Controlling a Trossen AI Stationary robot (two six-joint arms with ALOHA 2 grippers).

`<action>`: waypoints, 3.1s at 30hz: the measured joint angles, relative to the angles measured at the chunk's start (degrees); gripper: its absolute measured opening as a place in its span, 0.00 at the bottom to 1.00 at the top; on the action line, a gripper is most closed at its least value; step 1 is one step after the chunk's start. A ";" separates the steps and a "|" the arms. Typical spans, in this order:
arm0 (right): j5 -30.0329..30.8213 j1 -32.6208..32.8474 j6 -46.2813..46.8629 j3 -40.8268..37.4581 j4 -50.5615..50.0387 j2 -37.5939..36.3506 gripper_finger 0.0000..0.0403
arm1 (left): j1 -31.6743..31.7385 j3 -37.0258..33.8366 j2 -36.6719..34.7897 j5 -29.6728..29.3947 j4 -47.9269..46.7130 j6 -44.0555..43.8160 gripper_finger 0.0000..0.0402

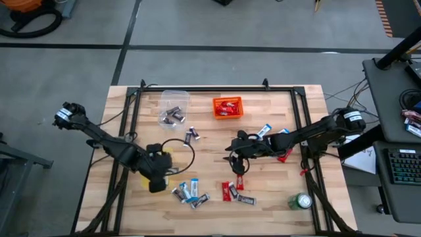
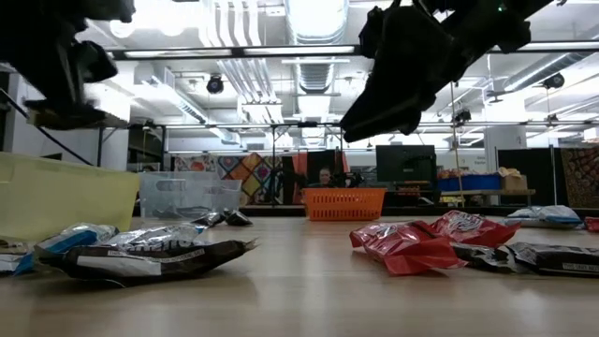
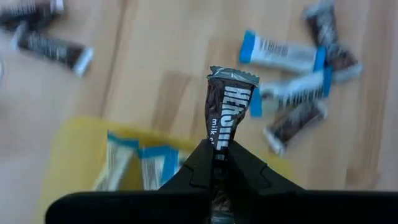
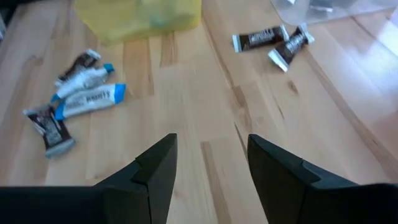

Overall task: Sort candy
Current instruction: Put the middle left brown candy into the transparent bin, then put the middle right white candy into the yellow bin

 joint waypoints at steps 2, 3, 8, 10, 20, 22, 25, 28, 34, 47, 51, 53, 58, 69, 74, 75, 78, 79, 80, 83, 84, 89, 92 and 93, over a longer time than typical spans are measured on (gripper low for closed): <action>0.01 0.00 0.00 -0.02 0.24 0.03 0.45 | 0.02 0.00 -0.02 -0.43 -2.64 -0.59 0.01; 0.02 0.00 0.00 -0.02 0.33 0.03 0.45 | 0.05 -0.01 -0.02 -1.75 -4.03 -0.55 0.01; 0.02 0.00 -0.13 -0.02 1.72 0.01 0.45 | 1.99 0.00 -0.03 -18.47 -6.32 1.96 0.01; 0.02 -0.02 -0.13 0.00 1.72 0.01 0.45 | 3.87 0.00 -0.08 -24.80 -7.19 3.91 0.01; 0.07 -0.02 -1.08 0.02 3.67 0.01 0.45 | 28.45 0.00 -0.37 -30.79 -5.65 26.03 0.01; 0.05 -0.02 -1.20 0.02 4.04 0.01 0.45 | 35.11 0.00 -0.37 -27.29 -2.71 34.07 0.01; 0.07 -0.02 -1.41 0.02 4.30 0.01 0.45 | 45.30 0.00 -0.25 -16.90 3.99 46.64 0.01; 0.07 -0.02 -1.65 0.02 4.27 0.01 0.45 | 55.07 0.00 0.53 -3.30 10.30 58.99 0.01; 0.07 -0.02 -1.75 0.02 4.27 0.01 0.45 | 70.38 0.00 4.33 8.22 16.20 69.35 0.01; 0.07 -0.02 0.29 0.02 4.24 0.01 0.45 | 76.72 1.11 11.23 10.12 19.56 68.50 0.26; 0.03 -0.02 4.53 0.02 4.01 0.01 0.45 | 76.42 1.33 10.22 10.28 16.72 63.96 0.30; 0.06 -0.06 8.62 0.02 4.01 -0.01 0.45 | 75.63 1.67 8.85 10.75 14.71 59.60 0.30; 0.08 -1.71 18.35 0.74 1.07 -0.44 0.45 | 70.67 0.77 3.44 19.21 13.54 50.05 0.28; 6.04 -7.50 34.06 11.66 -47.62 -0.10 0.45 | 44.95 -1.84 -7.39 18.50 20.35 38.36 0.21; 6.05 -11.55 34.63 12.65 -60.80 -0.10 0.45 | 32.14 -2.75 -9.66 7.26 21.90 33.18 0.20; 6.04 -12.52 34.63 12.40 -61.59 -0.10 0.45 | 29.71 -2.75 -9.77 4.44 21.95 32.05 0.20; 6.05 -15.38 34.60 11.26 -62.83 -0.05 0.44 | 22.52 -2.78 -9.70 -3.24 22.29 30.01 0.20; 6.07 -16.14 34.58 10.94 -62.75 -0.03 0.43 | 20.28 -2.80 -9.58 -5.44 22.56 29.68 0.20; 6.10 -16.78 34.56 10.64 -62.67 -0.03 0.42 | 18.29 -2.80 -9.42 -7.27 22.75 29.35 0.20; 6.05 -18.01 34.48 9.75 -62.52 -0.03 0.38 | 13.09 -2.80 -8.91 -12.05 22.86 27.94 0.20; 6.06 -18.29 34.48 9.38 -62.34 -0.03 0.36 | 11.77 -2.80 -8.76 -13.05 22.88 27.36 0.20; 6.12 -19.31 34.47 6.28 -59.34 -0.03 0.24 | 7.60 -2.80 -8.12 -15.67 23.01 24.86 0.20; 6.10 -19.32 34.49 3.68 -55.22 -0.03 0.17 | 6.59 -2.80 -7.60 -16.10 23.02 23.95 0.20; 6.08 -19.32 34.48 2.80 -53.57 -0.03 0.14 | 6.46 -2.80 -7.40 -16.10 23.05 23.70 0.20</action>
